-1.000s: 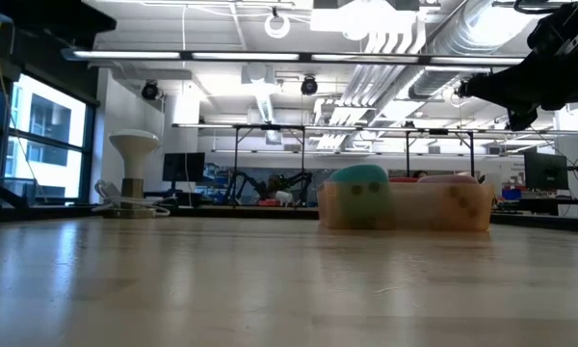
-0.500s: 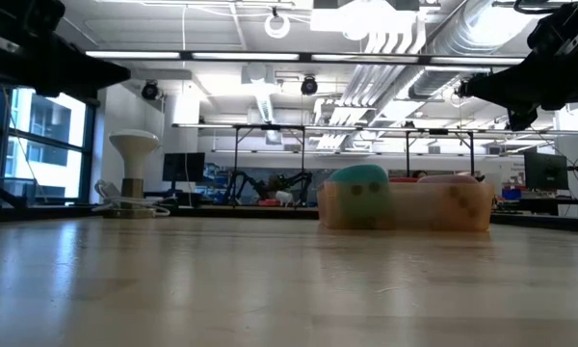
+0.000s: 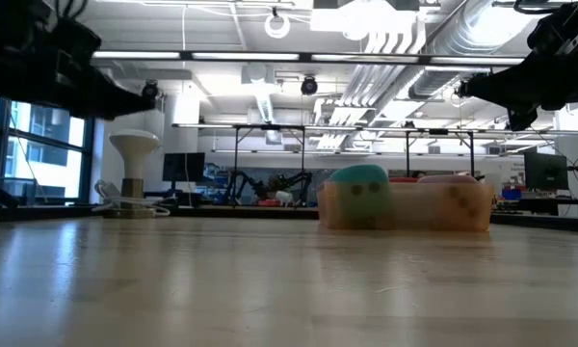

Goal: Pick & Place Dice
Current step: Return to Home Position

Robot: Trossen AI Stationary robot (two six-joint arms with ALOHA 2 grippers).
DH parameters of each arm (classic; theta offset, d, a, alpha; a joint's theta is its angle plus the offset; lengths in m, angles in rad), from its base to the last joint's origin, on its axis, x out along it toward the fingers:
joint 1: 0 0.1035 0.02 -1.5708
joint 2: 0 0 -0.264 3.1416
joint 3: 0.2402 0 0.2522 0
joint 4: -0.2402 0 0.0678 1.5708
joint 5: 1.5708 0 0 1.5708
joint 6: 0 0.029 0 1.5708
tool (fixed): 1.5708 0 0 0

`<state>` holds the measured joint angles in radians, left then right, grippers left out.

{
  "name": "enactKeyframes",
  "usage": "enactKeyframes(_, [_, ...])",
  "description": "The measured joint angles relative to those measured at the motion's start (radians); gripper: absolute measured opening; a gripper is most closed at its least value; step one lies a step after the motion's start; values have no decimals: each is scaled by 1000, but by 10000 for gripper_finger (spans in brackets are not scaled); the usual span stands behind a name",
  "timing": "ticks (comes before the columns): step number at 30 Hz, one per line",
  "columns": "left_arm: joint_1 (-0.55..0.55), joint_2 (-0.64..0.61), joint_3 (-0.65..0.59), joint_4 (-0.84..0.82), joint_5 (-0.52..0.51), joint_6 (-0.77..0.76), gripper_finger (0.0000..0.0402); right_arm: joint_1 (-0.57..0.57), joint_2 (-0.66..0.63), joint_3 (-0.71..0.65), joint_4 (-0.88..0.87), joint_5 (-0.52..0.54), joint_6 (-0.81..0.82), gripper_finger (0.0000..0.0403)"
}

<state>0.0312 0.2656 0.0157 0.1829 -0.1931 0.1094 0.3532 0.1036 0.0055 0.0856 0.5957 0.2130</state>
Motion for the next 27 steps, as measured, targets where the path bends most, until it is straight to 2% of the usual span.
enactKeyframes(5, [147,7,0,-84,163,-71,0,0,0,0,0,0,0,1])
enactKeyframes(10, [216,6,-1,-101,314,-138,0,0,0,0,0,0,0,1])
enactKeyframes(21, [212,-10,-2,-119,298,-186,0,0,0,0,0,0,0,1])
enactKeyframes(27, [180,-118,-2,-168,323,-150,0,0,0,0,0,0,0,1])
